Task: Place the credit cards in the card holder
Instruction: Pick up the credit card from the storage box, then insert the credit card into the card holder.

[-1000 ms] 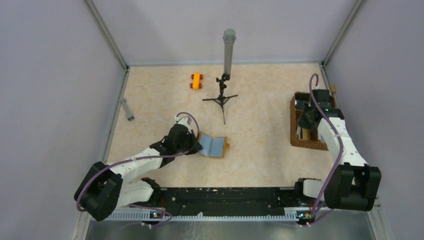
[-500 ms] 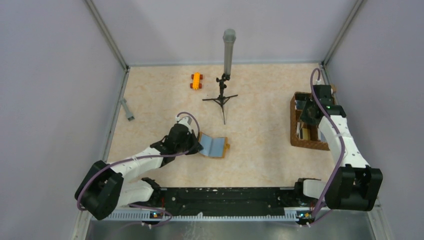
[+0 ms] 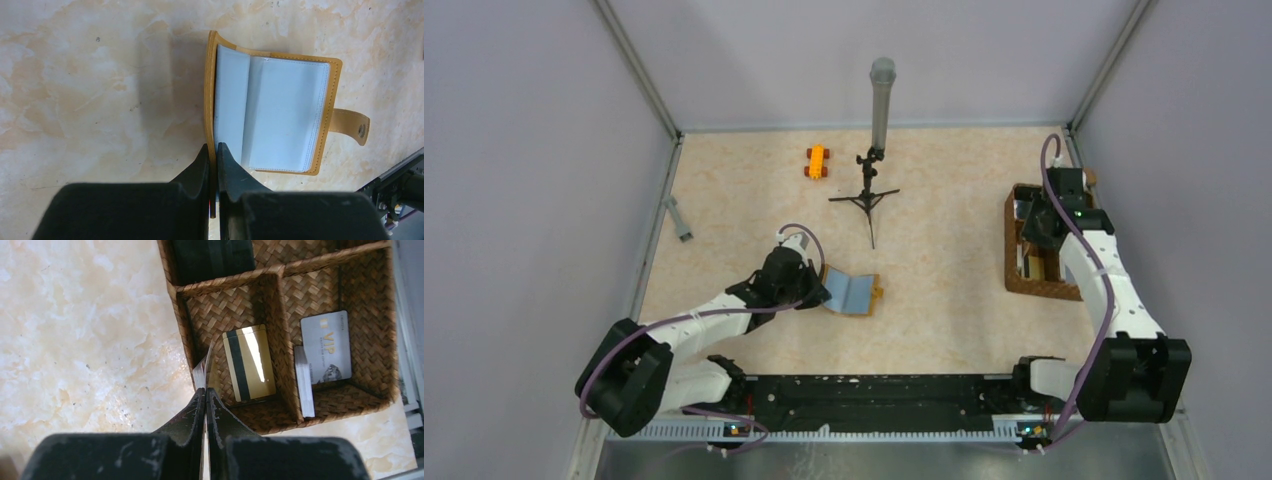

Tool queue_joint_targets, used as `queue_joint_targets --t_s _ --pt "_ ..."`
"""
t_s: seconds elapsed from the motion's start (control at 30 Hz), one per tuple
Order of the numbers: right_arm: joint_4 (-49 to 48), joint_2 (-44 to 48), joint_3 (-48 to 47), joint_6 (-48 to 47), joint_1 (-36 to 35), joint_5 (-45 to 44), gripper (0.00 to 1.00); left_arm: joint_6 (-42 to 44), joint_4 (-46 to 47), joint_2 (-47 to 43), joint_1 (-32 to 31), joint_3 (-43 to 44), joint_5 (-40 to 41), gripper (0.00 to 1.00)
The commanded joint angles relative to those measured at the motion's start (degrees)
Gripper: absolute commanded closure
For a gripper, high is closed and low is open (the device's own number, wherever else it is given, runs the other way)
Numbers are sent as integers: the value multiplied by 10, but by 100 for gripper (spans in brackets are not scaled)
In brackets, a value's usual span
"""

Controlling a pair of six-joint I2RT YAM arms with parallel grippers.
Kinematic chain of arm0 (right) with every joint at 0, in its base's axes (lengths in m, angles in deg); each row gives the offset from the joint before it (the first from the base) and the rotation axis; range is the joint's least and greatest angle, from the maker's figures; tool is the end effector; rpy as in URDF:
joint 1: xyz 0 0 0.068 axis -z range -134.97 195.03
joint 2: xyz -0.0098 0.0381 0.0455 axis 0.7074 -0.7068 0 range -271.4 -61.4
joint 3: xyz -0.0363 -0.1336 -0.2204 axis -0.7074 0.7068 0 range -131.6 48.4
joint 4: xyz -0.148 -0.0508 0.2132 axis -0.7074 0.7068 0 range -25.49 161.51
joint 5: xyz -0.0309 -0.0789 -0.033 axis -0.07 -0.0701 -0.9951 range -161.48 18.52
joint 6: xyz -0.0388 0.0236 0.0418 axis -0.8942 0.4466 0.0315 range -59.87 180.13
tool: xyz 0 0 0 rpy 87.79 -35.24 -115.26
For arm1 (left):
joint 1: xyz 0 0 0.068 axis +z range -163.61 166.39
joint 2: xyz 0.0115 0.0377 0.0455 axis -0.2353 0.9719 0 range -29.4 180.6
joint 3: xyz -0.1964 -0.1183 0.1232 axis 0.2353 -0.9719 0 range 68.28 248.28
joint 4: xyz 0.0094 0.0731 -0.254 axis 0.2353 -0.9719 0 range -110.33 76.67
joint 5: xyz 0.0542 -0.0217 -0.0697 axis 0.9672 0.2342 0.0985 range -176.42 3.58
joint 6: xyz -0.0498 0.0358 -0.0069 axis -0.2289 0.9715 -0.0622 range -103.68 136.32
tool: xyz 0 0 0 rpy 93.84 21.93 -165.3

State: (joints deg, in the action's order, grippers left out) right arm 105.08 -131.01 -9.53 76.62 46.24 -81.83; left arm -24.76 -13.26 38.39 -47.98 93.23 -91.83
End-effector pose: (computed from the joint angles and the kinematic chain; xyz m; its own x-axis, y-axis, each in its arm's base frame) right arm 0.2609 -0.0139 0.2626 -0.7209 0.2946 -0.6273 0.3499 0.9360 0.0375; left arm 0.1927 -0.1370 0.1394 -0.8294 -0.2252 -0.5113 0.0985 0.8419 -0.5306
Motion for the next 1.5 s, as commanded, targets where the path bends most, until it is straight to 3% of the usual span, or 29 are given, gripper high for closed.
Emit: queue_joint_targets --t_s 0.0,0.27,0.57,0.93,1.23,1.3,1.47 --pt "-3 18 -46 -5 -8 -58 100 0 19 4 2 16 -6 97" --pt "17 1 -89 -5 -25 -153 100 0 18 2 2 18 -9 98" --pt "18 7 -146 -8 -51 -160 100 -1 17 4 2 18 -4 98" --pt "-8 71 -149 -11 -99 136 100 -23 23 -23 2 -1 1 100" --pt "-90 54 -69 -6 -218 306 100 -13 2 -45 3 -9 17 69" --pt "-112 41 -56 1 -252 316 100 -8 2 -52 3 -7 19 59" --pt "-161 -4 -37 8 -311 335 100 12 -15 -69 3 -5 21 50"
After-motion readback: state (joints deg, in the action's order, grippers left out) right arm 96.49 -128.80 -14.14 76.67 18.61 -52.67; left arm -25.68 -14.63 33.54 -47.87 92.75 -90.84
